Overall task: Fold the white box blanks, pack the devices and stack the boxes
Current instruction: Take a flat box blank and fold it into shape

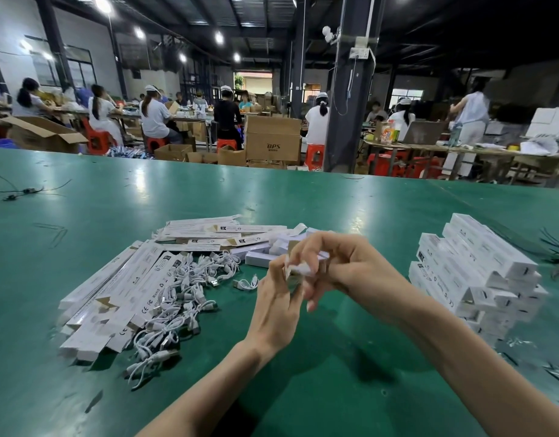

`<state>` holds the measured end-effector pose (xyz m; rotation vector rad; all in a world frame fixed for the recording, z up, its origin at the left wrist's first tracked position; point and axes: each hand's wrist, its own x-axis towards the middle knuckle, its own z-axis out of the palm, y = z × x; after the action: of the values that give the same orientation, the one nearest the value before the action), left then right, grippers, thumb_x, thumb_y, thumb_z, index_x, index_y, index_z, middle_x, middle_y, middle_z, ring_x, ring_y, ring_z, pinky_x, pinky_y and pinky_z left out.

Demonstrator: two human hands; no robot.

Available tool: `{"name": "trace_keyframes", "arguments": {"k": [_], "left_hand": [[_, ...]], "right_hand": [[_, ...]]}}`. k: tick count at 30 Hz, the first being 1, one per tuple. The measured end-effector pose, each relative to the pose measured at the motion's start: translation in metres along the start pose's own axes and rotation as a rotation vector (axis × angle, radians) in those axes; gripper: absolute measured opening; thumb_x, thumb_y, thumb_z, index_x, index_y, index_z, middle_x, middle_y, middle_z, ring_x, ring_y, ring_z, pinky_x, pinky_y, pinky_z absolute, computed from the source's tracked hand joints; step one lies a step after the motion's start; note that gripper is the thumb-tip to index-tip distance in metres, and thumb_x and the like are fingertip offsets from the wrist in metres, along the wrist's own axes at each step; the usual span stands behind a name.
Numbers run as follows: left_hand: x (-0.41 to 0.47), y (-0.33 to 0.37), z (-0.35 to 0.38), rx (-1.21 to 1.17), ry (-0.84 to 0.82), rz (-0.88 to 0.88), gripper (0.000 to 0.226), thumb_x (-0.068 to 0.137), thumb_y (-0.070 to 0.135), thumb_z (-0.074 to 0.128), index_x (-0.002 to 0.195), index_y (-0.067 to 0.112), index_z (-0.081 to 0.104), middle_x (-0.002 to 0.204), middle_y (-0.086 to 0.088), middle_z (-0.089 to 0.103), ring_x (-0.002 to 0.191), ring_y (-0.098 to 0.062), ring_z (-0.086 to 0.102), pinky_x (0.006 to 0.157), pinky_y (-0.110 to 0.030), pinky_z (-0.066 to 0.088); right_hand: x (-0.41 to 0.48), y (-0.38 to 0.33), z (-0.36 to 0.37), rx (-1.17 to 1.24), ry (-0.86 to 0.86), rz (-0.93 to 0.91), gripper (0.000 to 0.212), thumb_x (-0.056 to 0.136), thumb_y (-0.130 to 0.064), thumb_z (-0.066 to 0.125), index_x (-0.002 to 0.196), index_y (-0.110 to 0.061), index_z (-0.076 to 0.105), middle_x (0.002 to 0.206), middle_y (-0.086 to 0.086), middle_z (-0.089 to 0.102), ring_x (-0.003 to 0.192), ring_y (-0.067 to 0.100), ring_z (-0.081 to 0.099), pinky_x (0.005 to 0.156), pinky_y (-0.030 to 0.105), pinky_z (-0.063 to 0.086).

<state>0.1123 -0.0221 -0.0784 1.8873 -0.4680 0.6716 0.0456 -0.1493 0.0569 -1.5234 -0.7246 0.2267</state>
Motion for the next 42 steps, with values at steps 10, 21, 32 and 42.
{"name": "trace_keyframes", "arguments": {"k": [10,21,32,42], "left_hand": [[-0.004,0.022,-0.009,-0.013,0.011,0.021,0.046,0.094,0.025,0.057,0.099,0.054,0.021,0.097,0.001,0.060,0.085,-0.029,0.059,0.080,-0.053,0.047],[-0.007,0.021,-0.010,0.026,0.030,-0.037,0.028,0.096,0.021,0.052,0.109,0.023,0.027,0.101,-0.007,0.058,0.090,-0.032,0.058,0.086,-0.056,0.045],[-0.005,0.021,-0.012,0.033,-0.005,-0.088,0.037,0.091,0.032,0.047,0.118,0.008,0.044,0.104,-0.006,0.052,0.095,-0.032,0.056,0.087,-0.053,0.045],[-0.006,0.025,-0.012,0.034,0.032,-0.046,0.033,0.096,0.018,0.055,0.108,0.024,0.026,0.110,-0.005,0.060,0.096,-0.033,0.059,0.089,-0.059,0.043]], "right_hand": [[0.000,-0.010,-0.012,0.089,0.148,0.031,0.015,0.079,-0.009,0.067,0.084,0.002,0.060,0.093,0.024,0.063,0.063,0.017,0.064,0.059,0.025,0.055],[-0.005,-0.017,0.004,-0.255,0.063,-0.086,0.057,0.081,0.023,0.032,0.074,-0.014,0.074,0.091,0.020,0.056,0.061,0.022,0.054,0.062,0.027,0.050],[-0.005,-0.013,0.007,-0.431,0.069,0.019,0.013,0.080,-0.010,0.074,0.077,-0.021,0.068,0.084,-0.013,0.061,0.077,0.008,0.063,0.079,0.029,0.050],[0.000,-0.005,0.011,-0.480,0.193,-0.154,0.028,0.101,-0.005,0.041,0.095,-0.019,0.064,0.101,0.008,0.044,0.091,0.022,0.067,0.087,0.028,0.053]]}}
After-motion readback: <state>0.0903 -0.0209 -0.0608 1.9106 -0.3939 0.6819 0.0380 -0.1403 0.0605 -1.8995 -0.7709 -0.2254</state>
